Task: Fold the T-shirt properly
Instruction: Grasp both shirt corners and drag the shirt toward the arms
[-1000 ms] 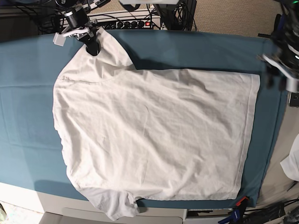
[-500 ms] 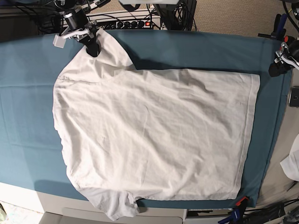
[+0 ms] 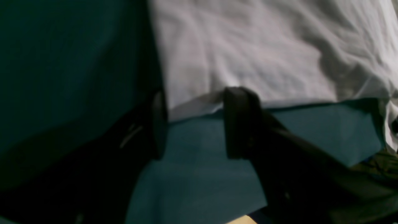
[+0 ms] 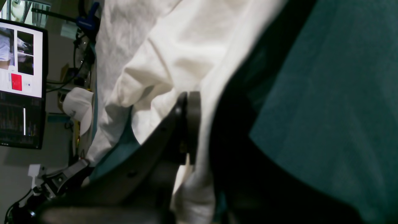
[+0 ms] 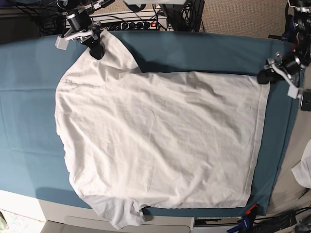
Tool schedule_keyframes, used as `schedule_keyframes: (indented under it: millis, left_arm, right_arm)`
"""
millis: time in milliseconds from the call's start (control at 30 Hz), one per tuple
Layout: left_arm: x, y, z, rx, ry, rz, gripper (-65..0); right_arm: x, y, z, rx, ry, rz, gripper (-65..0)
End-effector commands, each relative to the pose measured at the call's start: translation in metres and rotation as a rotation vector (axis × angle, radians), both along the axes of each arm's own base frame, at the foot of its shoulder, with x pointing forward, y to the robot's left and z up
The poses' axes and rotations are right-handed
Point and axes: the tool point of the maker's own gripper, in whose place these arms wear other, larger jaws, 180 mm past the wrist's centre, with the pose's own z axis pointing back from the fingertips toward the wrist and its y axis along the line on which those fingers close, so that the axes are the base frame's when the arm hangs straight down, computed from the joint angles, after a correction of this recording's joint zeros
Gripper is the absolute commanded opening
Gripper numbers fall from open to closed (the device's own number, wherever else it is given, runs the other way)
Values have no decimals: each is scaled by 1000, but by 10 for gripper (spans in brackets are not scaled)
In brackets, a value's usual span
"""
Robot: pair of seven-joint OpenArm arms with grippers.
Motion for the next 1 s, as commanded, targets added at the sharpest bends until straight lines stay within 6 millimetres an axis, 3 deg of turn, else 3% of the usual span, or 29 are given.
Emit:
schedule_keyframes:
  millis: [0,133,167,233,267,433,667,967]
  left_arm:
    - [8,4,11,10,-38,-6,-381]
    - [8,2,11,7,-41,-12,-392]
    - [8,2,11,7,-44,-11,-435]
    - [9,3,11,13,-53,-5,-604]
    - [10,5,11,21,-55,-1,-650]
    - [7,6,12,36,-58,-28,-650]
    - [-9,8,8,57,-37,-82,-650]
    - [-32,-2,4,51,3,-118,-650]
  right_arm:
    - [-9,0,-9,-23,57,21,-650]
    - [-9,0,-9,-24,57,22,-650]
    - [-8,0,-9,-23,57,21,-650]
    - [-8,0,-9,-24,57,23,-650]
    - [-9,1,-8,-27,54,30,-650]
    - [-12,6,0,-56,10,108,-650]
    - [-21,-9,13,-119,17,123,-650]
    - [-49,-35,19,-197,76,134,-650]
